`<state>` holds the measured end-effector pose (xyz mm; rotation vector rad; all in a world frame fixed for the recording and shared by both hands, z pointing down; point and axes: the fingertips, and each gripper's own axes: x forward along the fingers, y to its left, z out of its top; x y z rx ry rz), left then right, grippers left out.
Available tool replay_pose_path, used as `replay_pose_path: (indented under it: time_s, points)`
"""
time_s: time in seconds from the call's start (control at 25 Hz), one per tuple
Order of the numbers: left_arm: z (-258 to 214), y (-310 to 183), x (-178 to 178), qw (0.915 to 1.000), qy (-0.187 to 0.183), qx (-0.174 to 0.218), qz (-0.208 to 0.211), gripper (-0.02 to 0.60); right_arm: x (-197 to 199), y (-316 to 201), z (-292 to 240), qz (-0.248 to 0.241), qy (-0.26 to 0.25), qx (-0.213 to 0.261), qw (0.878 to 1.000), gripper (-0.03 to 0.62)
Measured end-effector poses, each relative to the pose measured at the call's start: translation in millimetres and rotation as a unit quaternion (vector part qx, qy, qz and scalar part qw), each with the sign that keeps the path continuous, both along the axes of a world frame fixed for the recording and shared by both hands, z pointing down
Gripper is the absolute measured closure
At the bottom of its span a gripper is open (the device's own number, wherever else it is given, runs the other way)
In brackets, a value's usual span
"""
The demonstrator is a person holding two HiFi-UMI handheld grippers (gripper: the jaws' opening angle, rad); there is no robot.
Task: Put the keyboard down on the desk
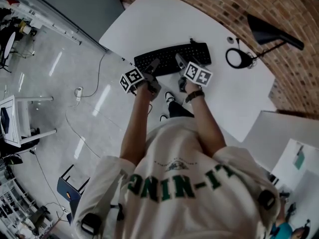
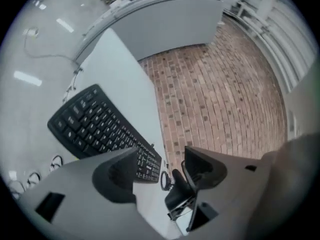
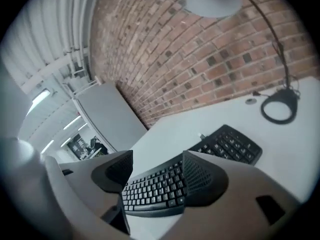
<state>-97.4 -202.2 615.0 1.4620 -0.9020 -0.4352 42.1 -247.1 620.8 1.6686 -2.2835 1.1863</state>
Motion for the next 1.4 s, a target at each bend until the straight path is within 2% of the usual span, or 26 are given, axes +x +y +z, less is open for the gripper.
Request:
replay_pose_path:
  time_s: [0.04,0.12,0.24,0.36,0.44,0.48,0.56,0.68,0.76,0.8,0.84,0.88,0.92,1.2,1.4]
  points:
    - [-10.9,-3.5,-4.4,0.999,-0.036,0.025,0.006,0.284,-0.3,-2.8,-10.7,-0.007,0.016,0.018,1.0,0.289]
    - [-32.2,-9.6,-13.4,0.9913,-0.106,0.077,0.011,0.284,-1.8,-7.7,-32.2,-0.019,0.043,0.052,0.998,0.291]
    - [-59.1,-17.5,-24.0,0.9724,-0.19,0.135,0.012,0.289,-6.2,-13.2,-66.2,-0.032,0.069,0.102,0.992,0.324]
    - [-76.1,-22.3,-34.0,0.9527,-0.256,0.164,0.007,0.32,-12.7,-17.8,-94.9,-0.046,0.098,0.151,0.983,0.374]
    - [-80.9,-22.8,-41.4,0.9354,-0.305,0.179,0.001,0.361,-18.0,-18.6,-108.9,-0.056,0.121,0.177,0.975,0.403]
    - [-85.1,-23.2,-44.6,0.9246,-0.331,0.189,-0.003,0.388,-20.5,-18.4,-114.6,-0.06,0.132,0.187,0.972,0.422]
    - [-97.0,-23.7,-50.8,0.8973,-0.385,0.216,-0.013,0.479,-26.0,-17.4,-123.6,-0.066,0.15,0.204,0.965,0.453]
    - [-112.8,-22.1,-54.6,0.854,-0.455,0.252,-0.011,0.513,-33.7,-13.0,-133.4,-0.071,0.166,0.223,0.958,0.492]
    - [-119.0,-20.3,-53.5,0.8243,-0.5,0.266,-0.002,0.574,-34.9,-9.9,-138.7,-0.069,0.172,0.233,0.955,0.549]
    - [-121.0,-19.4,-51.8,0.8105,-0.519,0.272,0.003,0.58,-34.7,-9.0,-140.5,-0.067,0.172,0.235,0.954,0.581]
    - [-122.2,-18.7,-49.7,0.8006,-0.532,0.276,0.007,0.581,-34.6,-8.5,-141.5,-0.066,0.172,0.236,0.954,0.589]
    - [-122.9,-18.1,-47.6,0.7956,-0.537,0.28,0.01,0.581,-35.0,-8.2,-141.9,-0.067,0.171,0.237,0.954,0.589]
    - [-123.2,-17.6,-46.1,0.7945,-0.538,0.282,0.01,0.581,-35.6,-8.0,-141.7,-0.07,0.171,0.237,0.954,0.589]
    - [-125.4,-19.6,-42.9,0.8038,-0.52,0.289,0.002,0.581,-34.6,-8.6,-135.4,-0.081,0.171,0.233,0.954,0.589]
    - [-119.7,-24.5,-41.9,0.8084,-0.518,0.279,0.001,0.581,-30.5,-15.2,-131.7,-0.079,0.163,0.229,0.956,0.589]
